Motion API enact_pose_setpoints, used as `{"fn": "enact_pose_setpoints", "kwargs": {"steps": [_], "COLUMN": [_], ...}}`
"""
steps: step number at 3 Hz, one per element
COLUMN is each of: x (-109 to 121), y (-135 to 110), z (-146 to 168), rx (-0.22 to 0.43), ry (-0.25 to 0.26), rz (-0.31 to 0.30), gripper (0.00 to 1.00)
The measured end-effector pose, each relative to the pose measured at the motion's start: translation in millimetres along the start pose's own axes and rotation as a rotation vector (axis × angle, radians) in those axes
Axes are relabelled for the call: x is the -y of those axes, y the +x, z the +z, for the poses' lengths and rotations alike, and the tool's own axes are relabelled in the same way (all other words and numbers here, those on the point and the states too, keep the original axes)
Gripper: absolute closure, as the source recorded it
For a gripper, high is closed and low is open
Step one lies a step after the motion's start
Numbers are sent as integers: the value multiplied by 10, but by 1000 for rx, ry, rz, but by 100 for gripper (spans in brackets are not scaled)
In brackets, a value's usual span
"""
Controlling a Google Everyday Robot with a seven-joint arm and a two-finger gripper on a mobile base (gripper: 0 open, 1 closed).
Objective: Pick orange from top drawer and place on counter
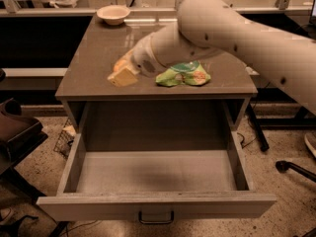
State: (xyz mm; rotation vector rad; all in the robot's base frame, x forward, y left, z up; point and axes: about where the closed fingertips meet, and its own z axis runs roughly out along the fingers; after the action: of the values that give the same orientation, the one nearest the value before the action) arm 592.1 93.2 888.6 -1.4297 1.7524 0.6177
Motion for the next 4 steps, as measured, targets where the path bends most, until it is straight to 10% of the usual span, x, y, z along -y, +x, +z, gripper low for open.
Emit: {"fn": "enact_pose_setpoints", "kwargs": {"steps": [4], "x": [374], "y": [-458], "z": [409], "rx": [89], "ry": [110], "rz": [31], "gripper": [100]}}
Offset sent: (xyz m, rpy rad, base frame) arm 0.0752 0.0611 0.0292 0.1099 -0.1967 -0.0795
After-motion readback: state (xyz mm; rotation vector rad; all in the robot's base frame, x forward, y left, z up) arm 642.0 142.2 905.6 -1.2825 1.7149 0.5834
